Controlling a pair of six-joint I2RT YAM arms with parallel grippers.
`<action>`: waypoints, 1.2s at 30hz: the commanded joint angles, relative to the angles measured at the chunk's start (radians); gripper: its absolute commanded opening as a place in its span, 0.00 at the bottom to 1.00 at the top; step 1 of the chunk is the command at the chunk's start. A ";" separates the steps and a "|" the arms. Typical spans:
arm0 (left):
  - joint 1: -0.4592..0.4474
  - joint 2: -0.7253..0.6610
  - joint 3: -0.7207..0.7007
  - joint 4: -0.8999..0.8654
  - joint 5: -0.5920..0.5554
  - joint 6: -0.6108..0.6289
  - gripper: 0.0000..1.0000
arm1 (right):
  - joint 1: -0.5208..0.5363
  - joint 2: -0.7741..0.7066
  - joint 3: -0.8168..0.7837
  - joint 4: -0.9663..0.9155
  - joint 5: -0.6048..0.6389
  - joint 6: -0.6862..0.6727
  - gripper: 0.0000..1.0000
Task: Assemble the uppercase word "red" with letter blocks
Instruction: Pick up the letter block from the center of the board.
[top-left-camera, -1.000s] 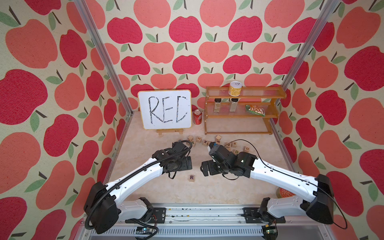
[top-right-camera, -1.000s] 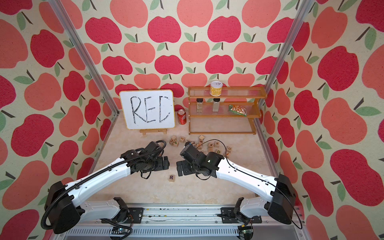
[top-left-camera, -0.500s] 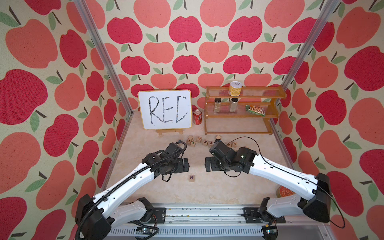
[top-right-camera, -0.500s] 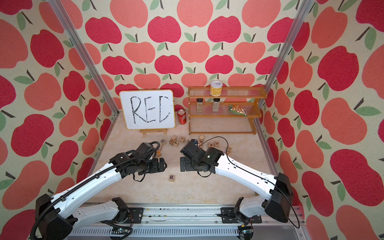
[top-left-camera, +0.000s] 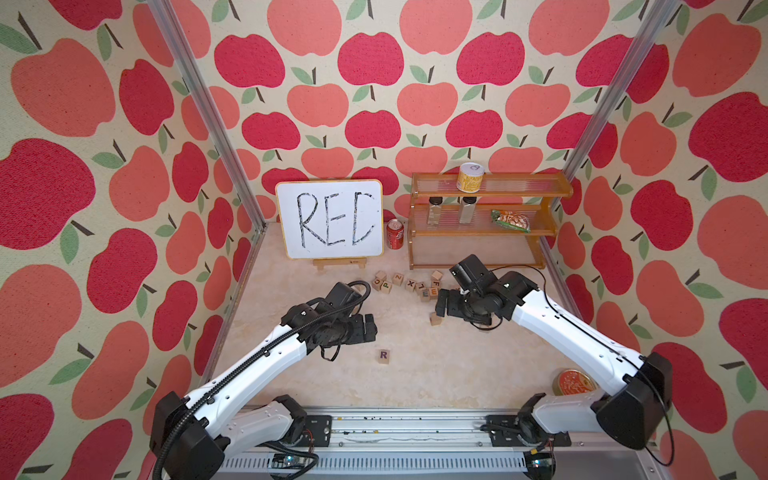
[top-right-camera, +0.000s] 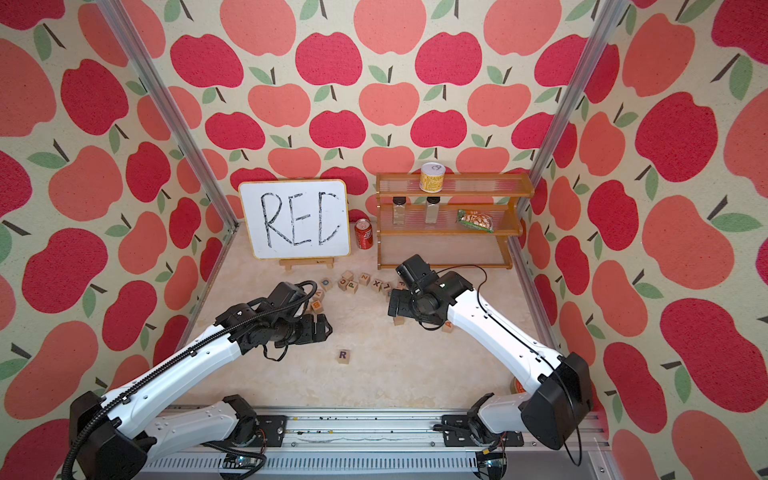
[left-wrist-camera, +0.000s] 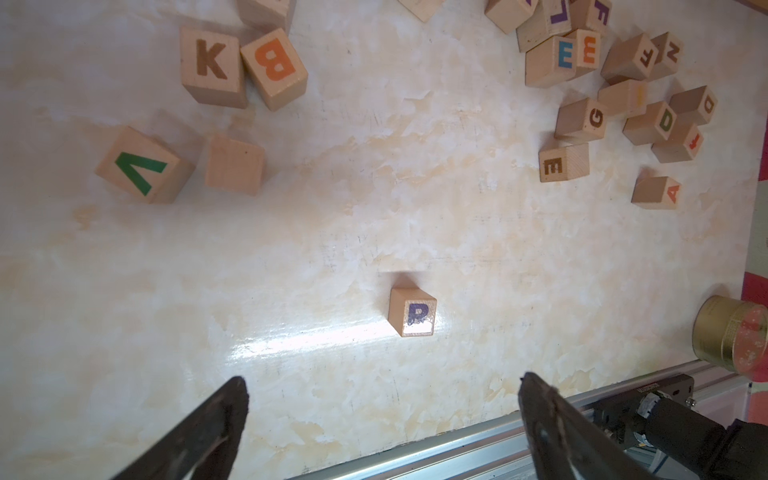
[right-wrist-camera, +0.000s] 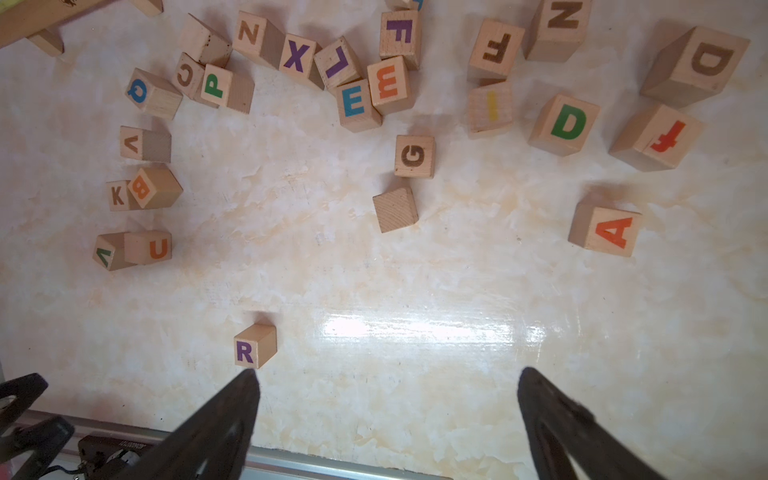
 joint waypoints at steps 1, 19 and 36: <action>0.007 0.017 0.038 0.031 0.039 0.019 0.99 | -0.031 0.050 0.058 -0.046 -0.057 -0.089 0.99; 0.042 0.056 0.063 0.141 0.251 0.230 0.99 | -0.076 0.379 0.245 -0.029 -0.078 -0.186 0.99; 0.066 0.032 0.060 0.186 0.370 0.328 1.00 | -0.079 0.612 0.401 -0.034 -0.083 -0.234 0.78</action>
